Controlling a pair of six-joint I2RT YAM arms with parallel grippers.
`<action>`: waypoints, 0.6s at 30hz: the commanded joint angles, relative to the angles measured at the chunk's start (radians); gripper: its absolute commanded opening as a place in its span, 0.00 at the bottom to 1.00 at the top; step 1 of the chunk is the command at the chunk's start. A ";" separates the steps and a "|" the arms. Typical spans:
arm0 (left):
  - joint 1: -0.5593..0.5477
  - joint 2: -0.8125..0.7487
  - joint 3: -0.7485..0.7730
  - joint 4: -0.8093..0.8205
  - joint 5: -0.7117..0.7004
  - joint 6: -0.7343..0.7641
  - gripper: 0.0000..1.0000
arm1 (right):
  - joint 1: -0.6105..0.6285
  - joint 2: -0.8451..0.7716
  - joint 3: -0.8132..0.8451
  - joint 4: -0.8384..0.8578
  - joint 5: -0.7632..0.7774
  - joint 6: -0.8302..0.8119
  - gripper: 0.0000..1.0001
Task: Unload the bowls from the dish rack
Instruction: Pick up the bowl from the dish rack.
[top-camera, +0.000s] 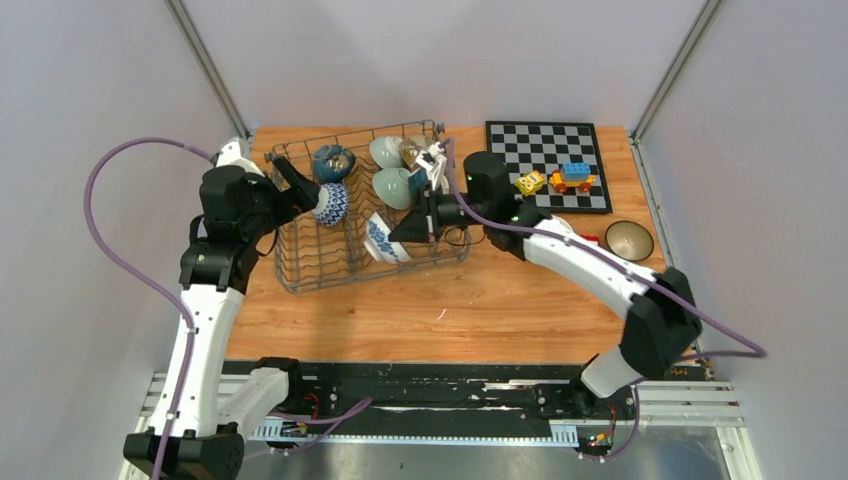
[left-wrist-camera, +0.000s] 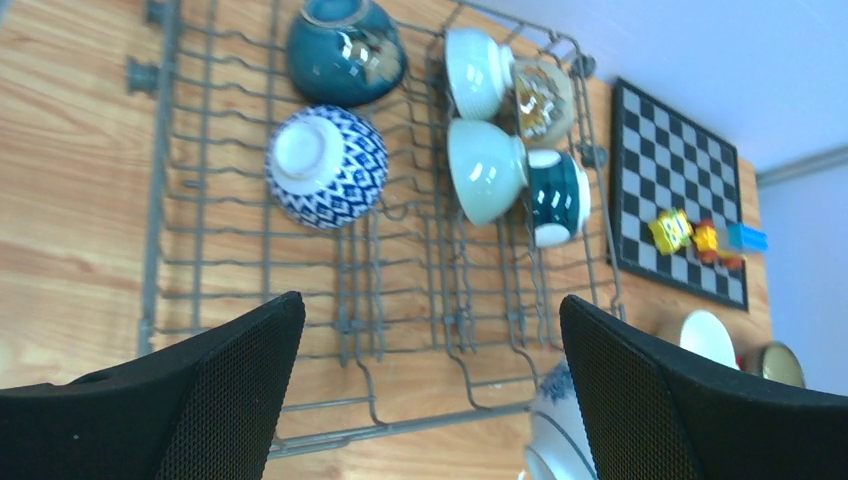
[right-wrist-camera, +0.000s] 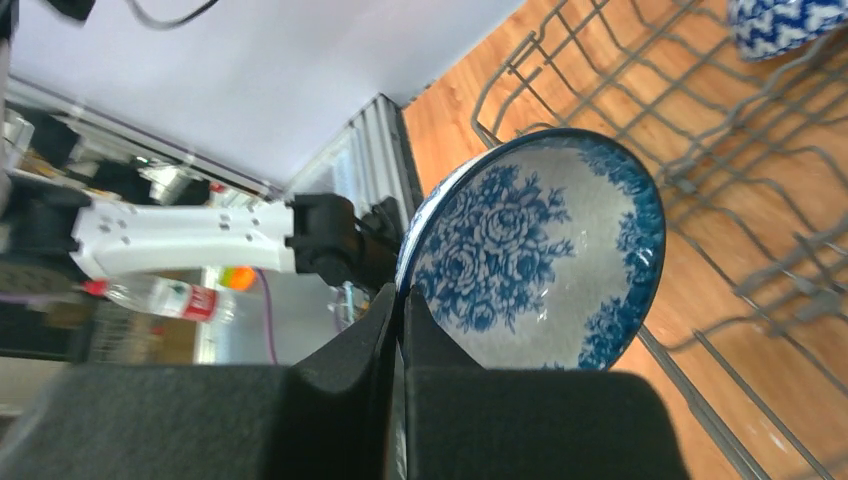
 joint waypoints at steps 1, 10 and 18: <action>-0.037 0.057 0.032 0.008 0.133 0.003 1.00 | 0.016 -0.190 -0.028 -0.276 0.151 -0.318 0.00; -0.175 0.059 -0.022 0.046 0.171 -0.029 1.00 | 0.019 -0.313 -0.064 -0.479 0.251 -0.435 0.00; -0.234 0.018 -0.153 0.097 0.198 -0.109 1.00 | 0.019 -0.284 -0.117 -0.448 0.235 -0.380 0.00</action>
